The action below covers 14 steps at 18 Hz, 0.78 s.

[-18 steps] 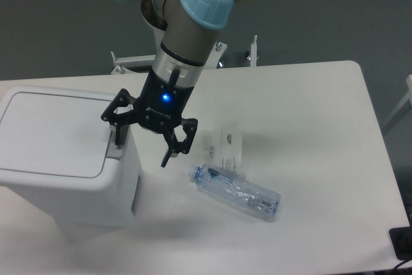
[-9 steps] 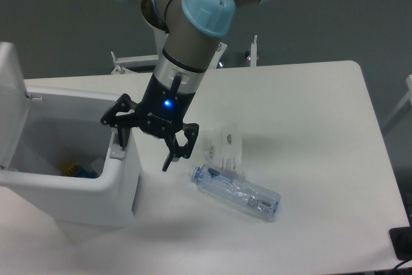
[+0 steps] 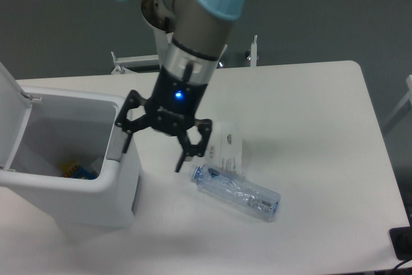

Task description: Open the trash can

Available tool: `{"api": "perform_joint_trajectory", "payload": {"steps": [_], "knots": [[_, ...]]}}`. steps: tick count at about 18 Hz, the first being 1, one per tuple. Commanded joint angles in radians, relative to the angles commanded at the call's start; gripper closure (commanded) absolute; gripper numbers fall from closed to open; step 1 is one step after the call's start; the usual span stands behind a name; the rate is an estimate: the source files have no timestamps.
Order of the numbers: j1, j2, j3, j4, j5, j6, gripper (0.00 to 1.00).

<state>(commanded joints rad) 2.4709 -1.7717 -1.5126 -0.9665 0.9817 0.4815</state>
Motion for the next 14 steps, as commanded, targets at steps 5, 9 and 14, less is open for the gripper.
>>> {"api": "perform_joint_trajectory", "payload": {"steps": [5, 9, 14], "knots": [[0.156, -0.136, 0.046, 0.009, 0.0, 0.129, 0.0], [0.243, -0.169, 0.051, 0.003, 0.07, 0.285, 0.0], [0.247, -0.221, 0.06, -0.009, 0.345, 0.475, 0.0]]}}
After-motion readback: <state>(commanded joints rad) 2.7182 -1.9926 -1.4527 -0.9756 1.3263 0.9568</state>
